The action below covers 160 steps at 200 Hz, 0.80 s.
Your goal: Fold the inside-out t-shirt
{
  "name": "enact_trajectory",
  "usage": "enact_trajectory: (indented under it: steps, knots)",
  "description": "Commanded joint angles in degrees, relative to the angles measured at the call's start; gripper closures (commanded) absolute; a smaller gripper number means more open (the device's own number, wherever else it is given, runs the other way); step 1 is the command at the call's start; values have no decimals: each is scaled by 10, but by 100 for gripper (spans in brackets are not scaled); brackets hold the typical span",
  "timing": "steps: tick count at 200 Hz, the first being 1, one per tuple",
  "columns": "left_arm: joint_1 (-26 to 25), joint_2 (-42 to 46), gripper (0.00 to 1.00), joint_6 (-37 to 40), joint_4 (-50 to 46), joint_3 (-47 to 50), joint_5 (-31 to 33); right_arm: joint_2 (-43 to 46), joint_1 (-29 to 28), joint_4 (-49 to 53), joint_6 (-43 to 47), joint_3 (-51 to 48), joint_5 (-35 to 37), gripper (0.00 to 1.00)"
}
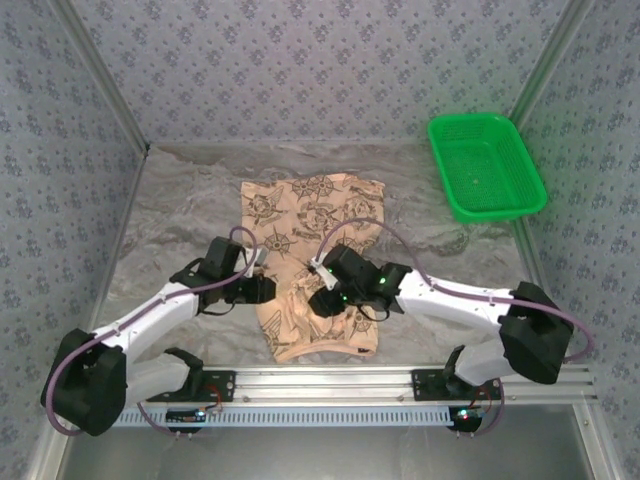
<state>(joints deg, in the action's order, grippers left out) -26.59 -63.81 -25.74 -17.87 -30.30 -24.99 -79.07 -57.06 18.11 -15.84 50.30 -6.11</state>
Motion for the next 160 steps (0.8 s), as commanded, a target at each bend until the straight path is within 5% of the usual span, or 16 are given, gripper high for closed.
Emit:
enact_trajectory:
  steps: [1, 43, 82, 122, 160]
  knots:
    - [8, 16, 74, -39, -1, 11, 5, 5, -15, 53, 21, 13, 56, 59]
    - [9, 24, 61, -66, -7, -17, -1, -58, -74, 10, 22, 23, -3, 81]
    - [9, 17, 57, -78, 16, -34, -44, -150, -100, -25, 15, 7, -5, 88]
    - [6, -4, 56, -76, 22, -44, -52, -176, -112, -39, 20, 30, -45, 83]
    - [-7, -36, 55, -62, 30, -47, -55, -111, -99, 8, 14, 32, 70, 76]
